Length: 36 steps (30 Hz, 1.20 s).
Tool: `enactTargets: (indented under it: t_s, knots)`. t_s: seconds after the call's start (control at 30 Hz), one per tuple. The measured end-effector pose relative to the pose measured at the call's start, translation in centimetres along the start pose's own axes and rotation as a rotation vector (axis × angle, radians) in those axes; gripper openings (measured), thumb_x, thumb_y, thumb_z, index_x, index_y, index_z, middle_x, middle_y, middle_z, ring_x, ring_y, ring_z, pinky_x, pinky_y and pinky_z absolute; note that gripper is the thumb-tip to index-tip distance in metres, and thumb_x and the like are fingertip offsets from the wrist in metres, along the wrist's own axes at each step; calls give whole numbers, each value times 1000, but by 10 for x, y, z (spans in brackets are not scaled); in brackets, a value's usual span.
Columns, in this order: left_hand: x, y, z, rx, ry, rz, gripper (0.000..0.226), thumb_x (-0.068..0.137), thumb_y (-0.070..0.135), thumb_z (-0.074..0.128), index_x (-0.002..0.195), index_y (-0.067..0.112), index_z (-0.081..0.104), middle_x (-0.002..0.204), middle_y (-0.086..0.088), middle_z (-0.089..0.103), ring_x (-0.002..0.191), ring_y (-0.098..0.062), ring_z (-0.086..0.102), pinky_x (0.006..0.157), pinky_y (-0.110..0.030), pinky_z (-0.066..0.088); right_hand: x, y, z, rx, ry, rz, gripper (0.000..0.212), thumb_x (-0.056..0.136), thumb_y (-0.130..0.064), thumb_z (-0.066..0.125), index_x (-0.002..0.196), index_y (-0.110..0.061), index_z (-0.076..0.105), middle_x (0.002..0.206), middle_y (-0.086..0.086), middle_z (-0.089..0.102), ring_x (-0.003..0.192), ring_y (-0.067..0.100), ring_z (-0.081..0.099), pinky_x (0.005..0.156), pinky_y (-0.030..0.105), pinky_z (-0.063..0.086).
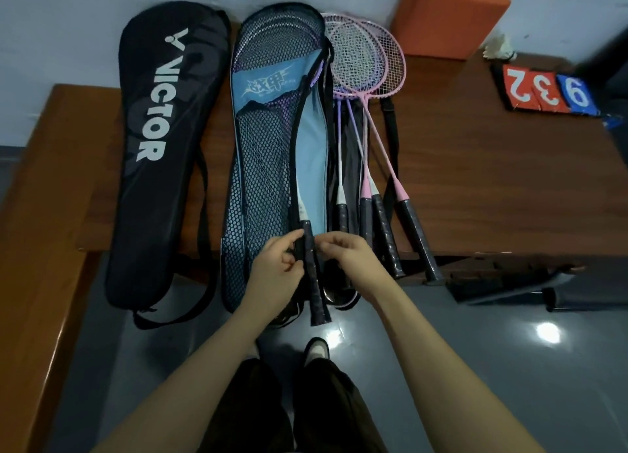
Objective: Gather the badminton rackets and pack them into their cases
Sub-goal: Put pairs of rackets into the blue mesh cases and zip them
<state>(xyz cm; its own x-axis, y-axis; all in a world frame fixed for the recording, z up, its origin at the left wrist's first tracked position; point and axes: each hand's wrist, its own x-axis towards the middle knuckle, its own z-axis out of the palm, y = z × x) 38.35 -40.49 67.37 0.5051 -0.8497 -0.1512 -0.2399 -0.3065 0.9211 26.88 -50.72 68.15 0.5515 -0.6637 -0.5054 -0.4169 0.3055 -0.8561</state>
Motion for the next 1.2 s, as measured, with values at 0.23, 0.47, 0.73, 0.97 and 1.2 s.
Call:
enactTargets:
  t_s: [0.23,0.47,0.73,0.97,1.2]
  knots:
    - [-10,-2,-18,-95,70,-153,51,82,-7,53,122,23,56,101,-4,55,71,-17,58,59,-10,46,13,18,25,-485,262,-125,39,79,-18,69,117,-24,61,115,5,48,109,22,44,100,34,37]
    - [-11,4,-35,11,69,-71,40,81,-8,56,111,17,66,83,8,47,61,-2,46,68,-2,36,15,6,24,-122,178,13,39,89,-6,50,127,-14,50,113,4,62,102,17,59,86,25,45]
    - [-6,16,-49,-174,134,-58,40,79,-9,61,101,23,67,99,-9,58,70,-18,59,75,-23,51,4,-18,23,323,-96,83,27,100,-35,39,123,-38,52,79,5,58,72,20,58,75,42,49]
    - [9,46,-61,-349,220,-61,30,80,-9,61,96,15,69,102,-15,63,69,-5,62,70,-16,50,-26,-18,11,400,-378,-57,40,90,-22,58,130,-24,48,101,11,59,102,31,59,86,49,50]
    - [12,83,-64,-300,257,-16,28,80,-3,63,98,18,70,91,-5,69,76,-5,65,78,-17,52,-48,-36,-7,427,-594,-236,80,67,-7,79,136,-11,39,129,16,44,113,25,51,93,36,46]
